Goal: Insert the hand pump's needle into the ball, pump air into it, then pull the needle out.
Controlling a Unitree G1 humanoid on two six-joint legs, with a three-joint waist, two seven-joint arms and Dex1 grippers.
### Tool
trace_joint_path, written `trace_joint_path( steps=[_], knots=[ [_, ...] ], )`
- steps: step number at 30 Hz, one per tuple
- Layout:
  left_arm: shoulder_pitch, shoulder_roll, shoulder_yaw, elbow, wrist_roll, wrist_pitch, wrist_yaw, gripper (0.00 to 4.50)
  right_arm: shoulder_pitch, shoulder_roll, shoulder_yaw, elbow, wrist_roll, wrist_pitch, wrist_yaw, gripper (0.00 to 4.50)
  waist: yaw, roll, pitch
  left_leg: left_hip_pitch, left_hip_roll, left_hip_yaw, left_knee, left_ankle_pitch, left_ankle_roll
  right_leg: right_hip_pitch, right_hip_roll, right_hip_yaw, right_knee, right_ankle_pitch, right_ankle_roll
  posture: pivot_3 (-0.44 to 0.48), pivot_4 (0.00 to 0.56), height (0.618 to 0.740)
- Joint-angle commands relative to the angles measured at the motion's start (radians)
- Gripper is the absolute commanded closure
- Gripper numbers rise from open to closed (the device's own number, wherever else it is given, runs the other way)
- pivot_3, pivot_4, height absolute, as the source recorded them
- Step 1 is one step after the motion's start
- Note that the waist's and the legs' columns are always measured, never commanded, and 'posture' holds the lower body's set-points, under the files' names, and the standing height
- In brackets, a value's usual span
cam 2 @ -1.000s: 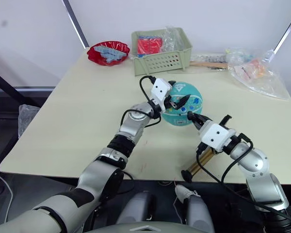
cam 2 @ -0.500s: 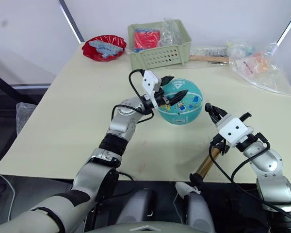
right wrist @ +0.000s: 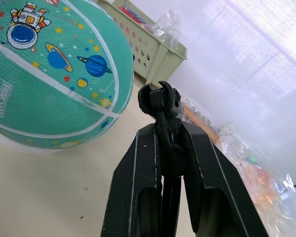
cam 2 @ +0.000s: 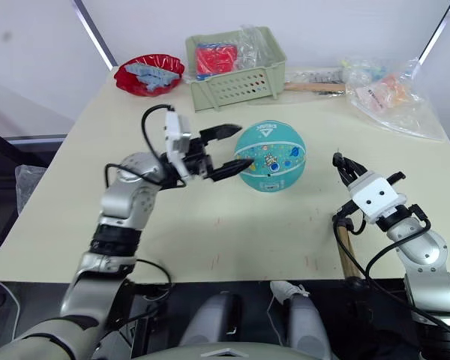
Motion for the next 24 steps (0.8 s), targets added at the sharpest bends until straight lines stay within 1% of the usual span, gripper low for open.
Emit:
trace_joint_path(
  steps=[1, 5, 10, 15, 19, 24],
  knots=[
    [0.111, 0.103, 0.049, -0.127, -0.095, 0.042, -0.120, 0.00, -0.015, -0.016, -0.048, 0.006, 0.024, -0.015, -0.008, 4.43, -0.003, 0.000, 0.000, 0.000, 0.000, 0.001, 0.000, 0.000, 0.000, 0.000, 0.000, 0.001, 0.000, 0.000, 0.000, 0.000, 0.150, 0.738],
    [0.212, 0.159, 0.066, -0.179, -0.130, 0.043, -0.170, 0.00, -0.034, -0.024, -0.080, 0.038, 0.048, -0.014, -0.007, 4.43, 0.007, 0.000, 0.000, 0.000, 0.002, 0.002, 0.000, 0.000, 0.000, -0.001, 0.000, 0.002, 0.000, 0.000, 0.000, 0.000, 0.150, 0.738],
    [0.297, 0.182, 0.099, -0.233, -0.164, 0.057, -0.165, 0.00, -0.076, -0.028, -0.109, 0.078, 0.082, 0.000, -0.010, 4.43, 0.007, 0.000, 0.000, 0.001, 0.002, 0.003, 0.001, 0.000, 0.000, -0.001, 0.000, 0.004, 0.000, 0.000, 0.000, 0.000, 0.150, 0.738],
    [0.368, 0.215, 0.123, -0.246, -0.157, 0.027, -0.184, 0.00, -0.128, -0.013, -0.124, 0.117, 0.121, 0.030, -0.027, 4.43, 0.004, 0.001, 0.000, 0.001, 0.002, 0.004, 0.000, 0.000, 0.000, -0.001, 0.001, 0.005, 0.001, 0.000, 0.000, 0.000, 0.150, 0.738],
    [0.404, 0.233, 0.142, -0.226, -0.141, -0.005, -0.194, 0.00, -0.167, 0.004, -0.125, 0.146, 0.149, 0.060, -0.050, 4.43, 0.005, 0.001, 0.000, 0.001, 0.002, 0.005, 0.000, 0.000, 0.000, -0.002, 0.001, 0.005, 0.001, 0.000, 0.000, 0.000, 0.150, 0.738],
    [0.416, 0.237, 0.151, -0.205, -0.138, -0.028, -0.196, 0.00, -0.189, 0.017, -0.130, 0.167, 0.167, 0.090, -0.076, 4.43, 0.008, 0.001, 0.000, 0.001, 0.002, 0.005, 0.000, 0.000, 0.000, -0.002, 0.001, 0.005, 0.002, 0.000, 0.000, 0.000, 0.150, 0.738]
  ],
)
